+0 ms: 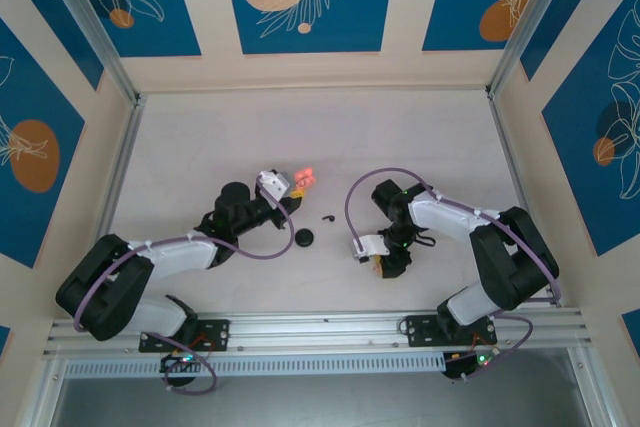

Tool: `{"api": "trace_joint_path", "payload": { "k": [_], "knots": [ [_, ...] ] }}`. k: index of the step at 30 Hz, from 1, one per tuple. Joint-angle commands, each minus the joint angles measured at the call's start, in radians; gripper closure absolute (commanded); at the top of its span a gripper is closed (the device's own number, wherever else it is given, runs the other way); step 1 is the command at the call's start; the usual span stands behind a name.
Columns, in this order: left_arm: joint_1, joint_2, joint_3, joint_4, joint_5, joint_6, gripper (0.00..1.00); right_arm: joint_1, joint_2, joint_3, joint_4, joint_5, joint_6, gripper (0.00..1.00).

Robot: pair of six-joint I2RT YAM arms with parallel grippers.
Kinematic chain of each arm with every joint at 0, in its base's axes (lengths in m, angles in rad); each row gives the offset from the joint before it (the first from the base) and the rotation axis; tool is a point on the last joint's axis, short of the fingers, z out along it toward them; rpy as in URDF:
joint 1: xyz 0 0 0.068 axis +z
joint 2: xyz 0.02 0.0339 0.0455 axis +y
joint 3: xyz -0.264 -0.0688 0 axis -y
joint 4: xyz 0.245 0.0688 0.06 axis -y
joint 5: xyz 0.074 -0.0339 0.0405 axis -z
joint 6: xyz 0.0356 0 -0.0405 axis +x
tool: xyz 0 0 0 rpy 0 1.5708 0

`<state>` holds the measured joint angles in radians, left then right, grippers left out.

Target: Insert the wireless bluetooth earbuds into the charging case

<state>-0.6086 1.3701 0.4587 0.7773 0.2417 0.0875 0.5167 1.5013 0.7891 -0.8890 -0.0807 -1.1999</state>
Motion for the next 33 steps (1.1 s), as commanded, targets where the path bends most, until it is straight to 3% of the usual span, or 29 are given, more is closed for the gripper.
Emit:
{"api": "trace_joint_path", "payload": {
  "k": [1, 14, 26, 33],
  "knots": [
    [0.01, 0.008, -0.009, 0.036, 0.005, 0.0, 0.85, -0.007, -0.022, 0.019, -0.01, -0.007, 0.035, 0.59],
    [0.011, 0.009, -0.006, 0.03, 0.008, -0.001, 0.85, 0.056, 0.014, 0.001, 0.056, 0.006, -0.019, 0.59],
    [0.01, 0.009, -0.009, 0.03, 0.01, -0.004, 0.85, 0.051, 0.022, -0.047, 0.141, 0.058, 0.015, 0.64],
    [0.01, 0.012, -0.009, 0.03, 0.007, -0.005, 0.85, 0.048, 0.015, -0.063, 0.175, 0.071, 0.041, 0.76]
  ]
}}
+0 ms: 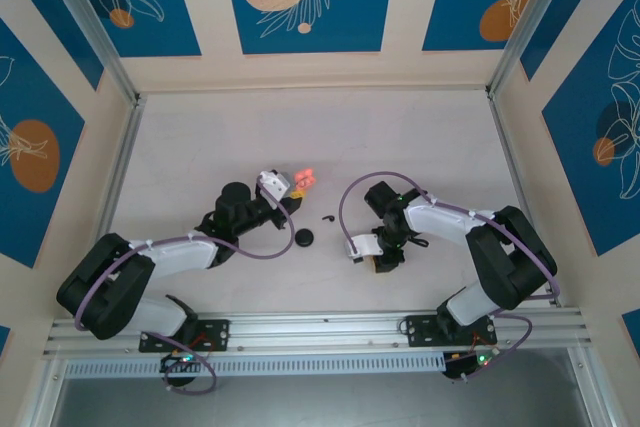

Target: Insert the wireless bluetooth earbuds into the charging case

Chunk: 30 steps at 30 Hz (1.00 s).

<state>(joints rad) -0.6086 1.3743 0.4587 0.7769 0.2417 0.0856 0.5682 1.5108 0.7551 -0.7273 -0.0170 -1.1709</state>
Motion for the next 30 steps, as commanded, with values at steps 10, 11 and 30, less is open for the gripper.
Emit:
{"api": "trace_joint_path", "payload": {
  "k": [10, 11, 30],
  "knots": [
    [0.011, 0.051, -0.026, 0.12, 0.057, -0.007, 0.85, -0.074, -0.093, 0.073, -0.024, -0.111, 0.197, 0.85],
    [0.01, 0.062, -0.027, 0.14, 0.073, -0.01, 0.86, -0.082, -0.115, 0.081, -0.01, -0.135, 0.229, 0.85],
    [0.01, 0.174, -0.043, 0.555, 0.335, -0.118, 0.86, -0.169, -0.447, -0.011, 0.853, -0.616, 1.164, 0.87]
  ]
}}
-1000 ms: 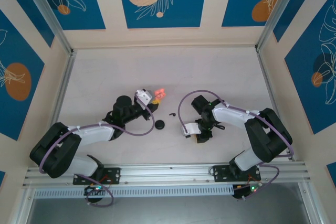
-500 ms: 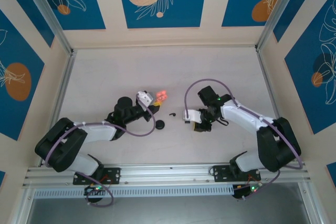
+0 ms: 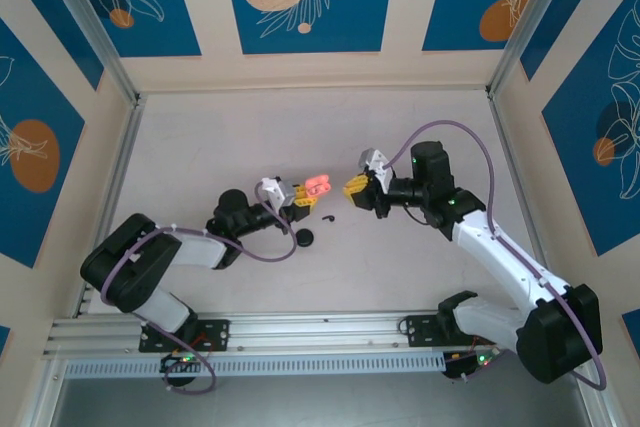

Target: Insert the wireless bluetooth earbuds into the charging case

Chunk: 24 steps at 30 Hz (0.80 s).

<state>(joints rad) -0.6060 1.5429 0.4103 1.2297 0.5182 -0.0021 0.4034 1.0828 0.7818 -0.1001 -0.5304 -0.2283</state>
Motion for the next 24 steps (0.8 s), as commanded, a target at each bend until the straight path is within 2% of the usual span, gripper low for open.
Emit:
{"api": "trace_joint_path", "payload": {
  "k": [1, 8, 24],
  "knots": [
    [0.008, 0.002, 0.005, 0.106, 0.057, -0.033, 0.87, -0.005, -0.022, -0.05, 0.27, -0.109, 0.254, 0.87],
    [0.008, -0.003, 0.007, 0.139, 0.057, -0.068, 0.86, -0.004, 0.001, -0.116, 0.528, -0.118, 0.443, 0.87],
    [0.009, -0.014, 0.019, 0.177, 0.065, -0.127, 0.87, 0.057, 0.166, -0.159, 0.802, -0.028, 0.535, 0.87]
  ]
}}
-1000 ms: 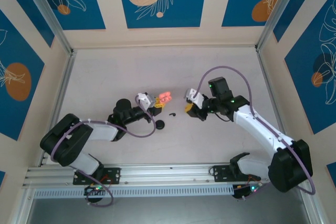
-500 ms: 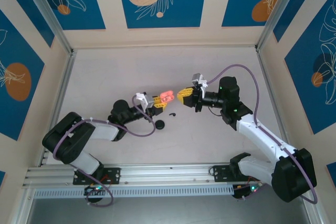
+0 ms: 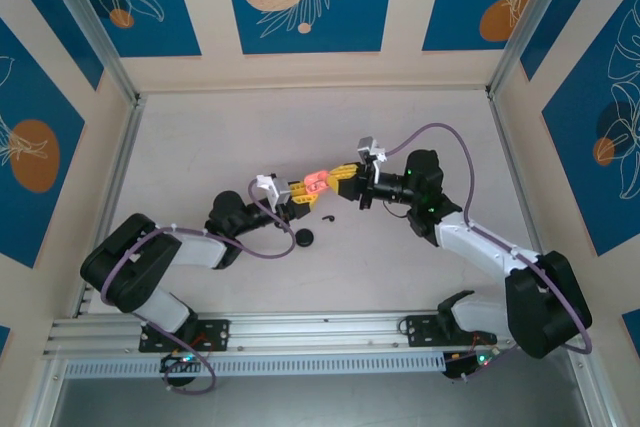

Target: Insert the wireless bluetooth earbuds into the charging case

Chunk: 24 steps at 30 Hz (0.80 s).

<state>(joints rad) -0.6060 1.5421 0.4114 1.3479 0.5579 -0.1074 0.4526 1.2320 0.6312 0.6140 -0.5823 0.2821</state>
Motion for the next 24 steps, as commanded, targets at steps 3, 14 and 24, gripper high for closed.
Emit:
{"api": "trace_joint_path", "payload": {
  "k": [3, 14, 24],
  "knots": [
    [0.009, -0.021, 0.017, 0.059, 0.019, -0.02, 0.87, 0.009, 0.039, -0.009, 0.117, 0.023, 0.038, 0.87],
    [0.008, -0.043, 0.021, 0.059, 0.013, -0.035, 0.87, 0.018, 0.07, -0.043, 0.174, 0.046, 0.064, 0.87],
    [0.008, -0.064, 0.024, 0.059, 0.0, -0.038, 0.87, 0.021, 0.079, -0.073, 0.19, 0.064, 0.084, 0.87]
  ]
}}
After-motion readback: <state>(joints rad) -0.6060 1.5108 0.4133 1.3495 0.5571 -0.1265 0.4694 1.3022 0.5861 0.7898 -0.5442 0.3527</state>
